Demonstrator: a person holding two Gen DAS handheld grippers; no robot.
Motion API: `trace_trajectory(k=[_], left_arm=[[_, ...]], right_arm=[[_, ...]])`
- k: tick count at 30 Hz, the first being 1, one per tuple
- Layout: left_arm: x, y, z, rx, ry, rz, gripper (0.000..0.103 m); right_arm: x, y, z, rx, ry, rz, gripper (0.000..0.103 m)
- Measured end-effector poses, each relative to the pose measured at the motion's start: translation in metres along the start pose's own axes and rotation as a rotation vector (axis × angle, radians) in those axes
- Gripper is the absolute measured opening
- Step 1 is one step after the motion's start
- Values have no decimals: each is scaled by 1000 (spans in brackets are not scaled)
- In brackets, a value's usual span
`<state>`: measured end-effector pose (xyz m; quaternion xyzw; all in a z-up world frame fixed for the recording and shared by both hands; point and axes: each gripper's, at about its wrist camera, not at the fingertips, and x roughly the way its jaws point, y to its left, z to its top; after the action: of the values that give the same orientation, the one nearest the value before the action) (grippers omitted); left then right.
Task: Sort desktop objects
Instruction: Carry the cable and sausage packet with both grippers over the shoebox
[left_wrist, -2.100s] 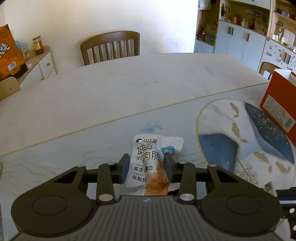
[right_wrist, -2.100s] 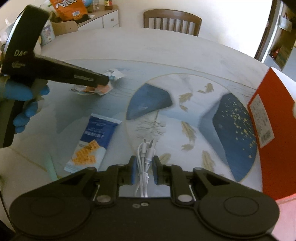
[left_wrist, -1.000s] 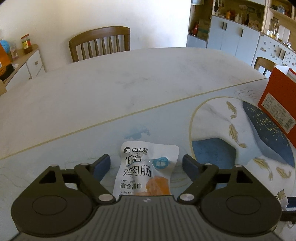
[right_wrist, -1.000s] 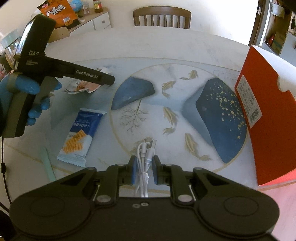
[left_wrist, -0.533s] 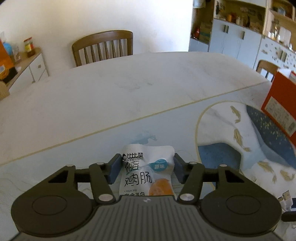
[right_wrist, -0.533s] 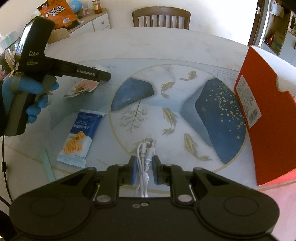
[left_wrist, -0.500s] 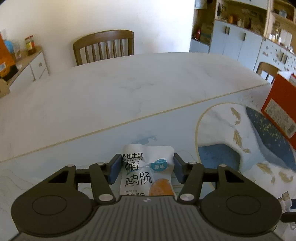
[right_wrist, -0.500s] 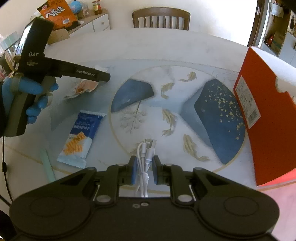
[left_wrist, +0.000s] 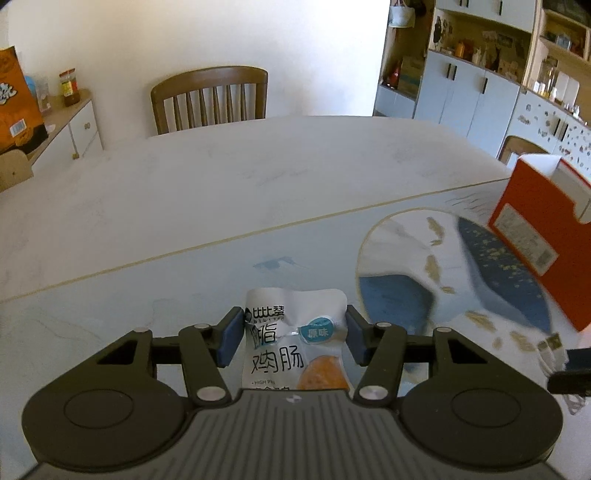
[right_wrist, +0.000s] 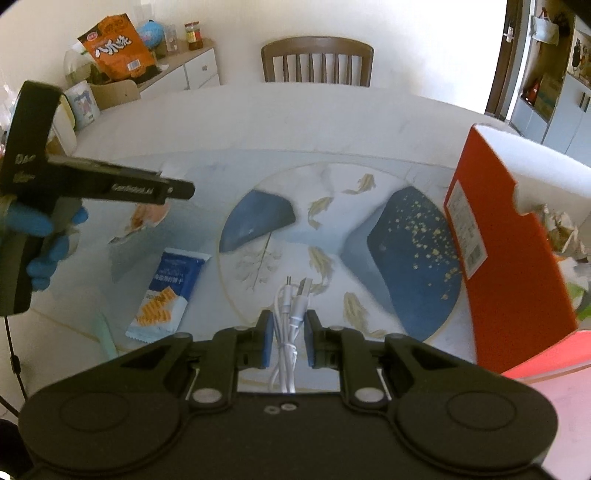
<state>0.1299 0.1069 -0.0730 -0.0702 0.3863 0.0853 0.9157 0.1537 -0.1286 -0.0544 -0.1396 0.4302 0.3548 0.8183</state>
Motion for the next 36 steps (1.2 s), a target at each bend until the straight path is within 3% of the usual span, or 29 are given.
trace_trajectory(k=[9,21,36], left_arm=[[-46,-34,7,-3,-10,-69,56],[-81,-111,31,53,-52,-126,56],[-78,-228,81,150,-115,-189,56]], right_arm=[[-36,-14,4,15,-45,-6,17],[-89,-53,6,5,-106,-57,17],[-121,-149,17,23,-164,-86,17]])
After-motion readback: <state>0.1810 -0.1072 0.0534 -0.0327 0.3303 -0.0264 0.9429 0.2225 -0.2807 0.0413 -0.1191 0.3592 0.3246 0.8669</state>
